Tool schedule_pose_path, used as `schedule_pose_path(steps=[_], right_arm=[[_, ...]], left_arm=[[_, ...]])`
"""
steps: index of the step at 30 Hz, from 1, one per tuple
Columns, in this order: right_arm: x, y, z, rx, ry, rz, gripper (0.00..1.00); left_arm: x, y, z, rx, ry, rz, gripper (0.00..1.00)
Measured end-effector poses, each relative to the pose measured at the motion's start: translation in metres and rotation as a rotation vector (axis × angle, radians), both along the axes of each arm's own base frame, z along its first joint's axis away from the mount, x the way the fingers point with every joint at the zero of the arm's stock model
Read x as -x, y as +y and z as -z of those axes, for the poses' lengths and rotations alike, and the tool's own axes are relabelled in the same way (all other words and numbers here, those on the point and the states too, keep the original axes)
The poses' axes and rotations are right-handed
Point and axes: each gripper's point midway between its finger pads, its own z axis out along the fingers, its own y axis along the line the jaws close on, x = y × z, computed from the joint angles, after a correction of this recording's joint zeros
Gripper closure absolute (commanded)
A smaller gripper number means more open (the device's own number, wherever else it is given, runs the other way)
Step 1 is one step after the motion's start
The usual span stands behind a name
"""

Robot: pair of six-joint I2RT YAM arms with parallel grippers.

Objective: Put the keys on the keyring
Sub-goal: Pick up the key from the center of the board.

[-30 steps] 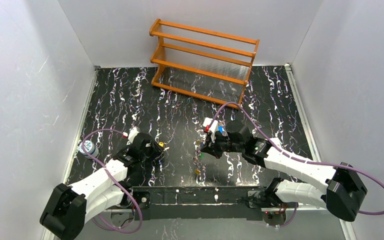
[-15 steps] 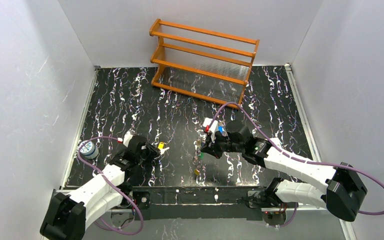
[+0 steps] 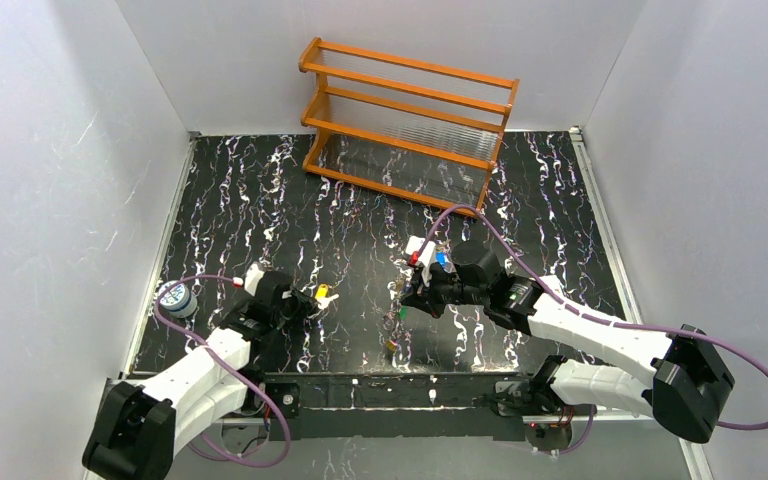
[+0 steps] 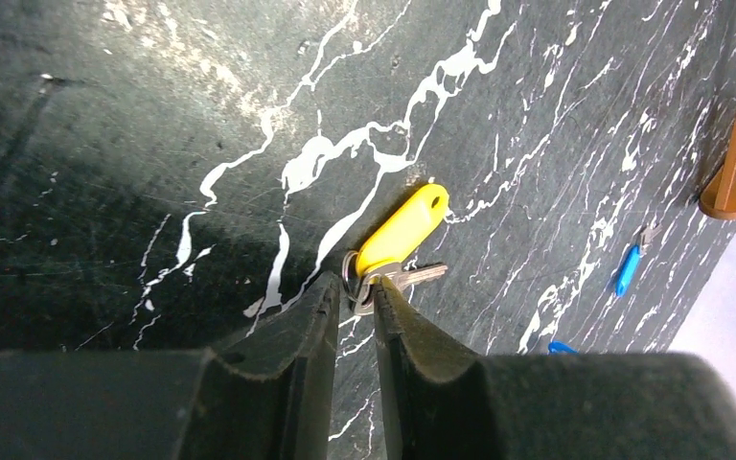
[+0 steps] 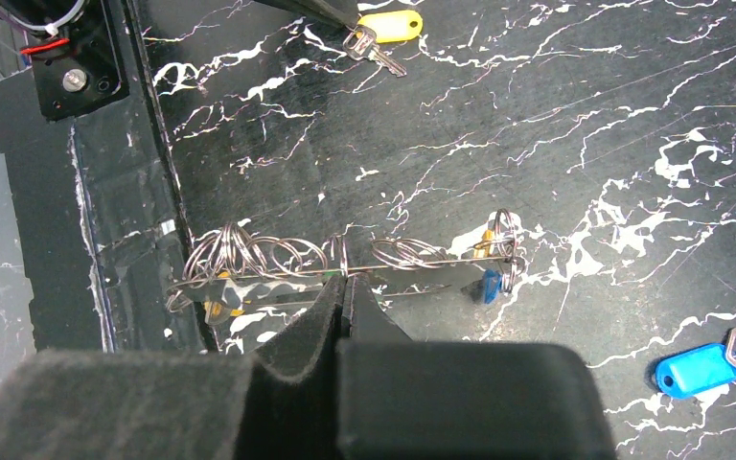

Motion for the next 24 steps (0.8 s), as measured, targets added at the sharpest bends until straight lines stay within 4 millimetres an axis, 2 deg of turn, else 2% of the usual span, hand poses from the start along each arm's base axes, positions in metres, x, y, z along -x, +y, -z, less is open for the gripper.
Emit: schedule_pose_path(steps=[15, 18, 24], right_arm=[[0.003, 0.001, -0.001, -0.005, 0.002, -0.022, 0.99], [0.003, 0.001, -0.001, -0.005, 0.001, -0.024, 0.99], [0.004, 0.001, -0.001, -0.006, -0.002, -0.028, 0.99]], left_arm=[[0.003, 0.012, 0.001, -0.067, 0.009, -0.006, 1.0], [0.0, 0.013, -0.008, -0.087, -0.014, 0.011, 1.0], [-0.017, 0.005, -0.041, -0.136, -0.113, 0.114, 1.0]])
